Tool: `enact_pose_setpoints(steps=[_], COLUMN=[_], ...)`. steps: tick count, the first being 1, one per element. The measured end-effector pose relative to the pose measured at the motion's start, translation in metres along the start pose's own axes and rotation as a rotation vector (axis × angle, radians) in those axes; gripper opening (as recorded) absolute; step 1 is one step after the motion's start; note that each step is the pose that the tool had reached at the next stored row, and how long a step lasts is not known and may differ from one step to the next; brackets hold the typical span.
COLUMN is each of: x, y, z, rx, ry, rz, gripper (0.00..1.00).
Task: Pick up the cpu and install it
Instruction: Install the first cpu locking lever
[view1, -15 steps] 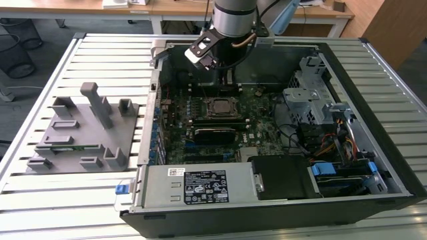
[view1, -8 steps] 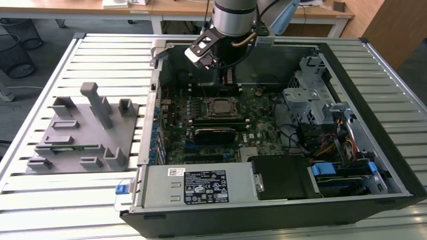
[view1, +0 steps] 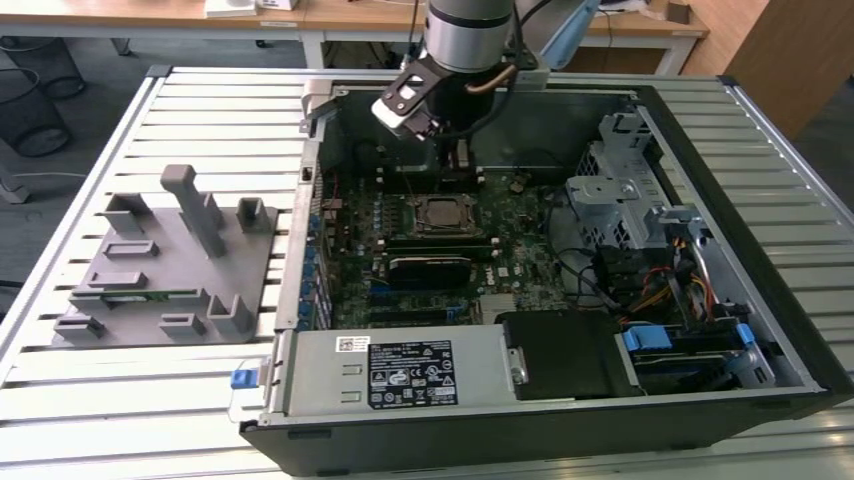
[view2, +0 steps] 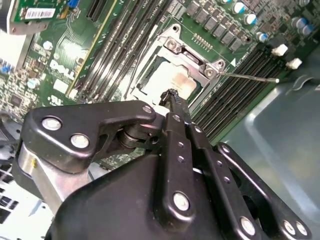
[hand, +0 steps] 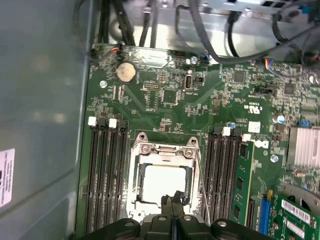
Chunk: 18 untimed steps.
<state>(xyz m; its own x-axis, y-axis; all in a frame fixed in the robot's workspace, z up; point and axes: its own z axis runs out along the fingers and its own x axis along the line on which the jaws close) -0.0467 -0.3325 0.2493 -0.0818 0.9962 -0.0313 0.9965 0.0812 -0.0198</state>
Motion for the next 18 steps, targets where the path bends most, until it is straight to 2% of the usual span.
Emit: enact_pose_setpoints(steps=[7,18], x=[-0.0003,-0.0003], y=[-0.0001,-0.0002], z=[-0.0075,-0.0073], rx=[-0.0010,-0.0069], ry=[-0.0005,-0.0046], rz=[-0.027,-0.222], gripper=[0.11,0.11])
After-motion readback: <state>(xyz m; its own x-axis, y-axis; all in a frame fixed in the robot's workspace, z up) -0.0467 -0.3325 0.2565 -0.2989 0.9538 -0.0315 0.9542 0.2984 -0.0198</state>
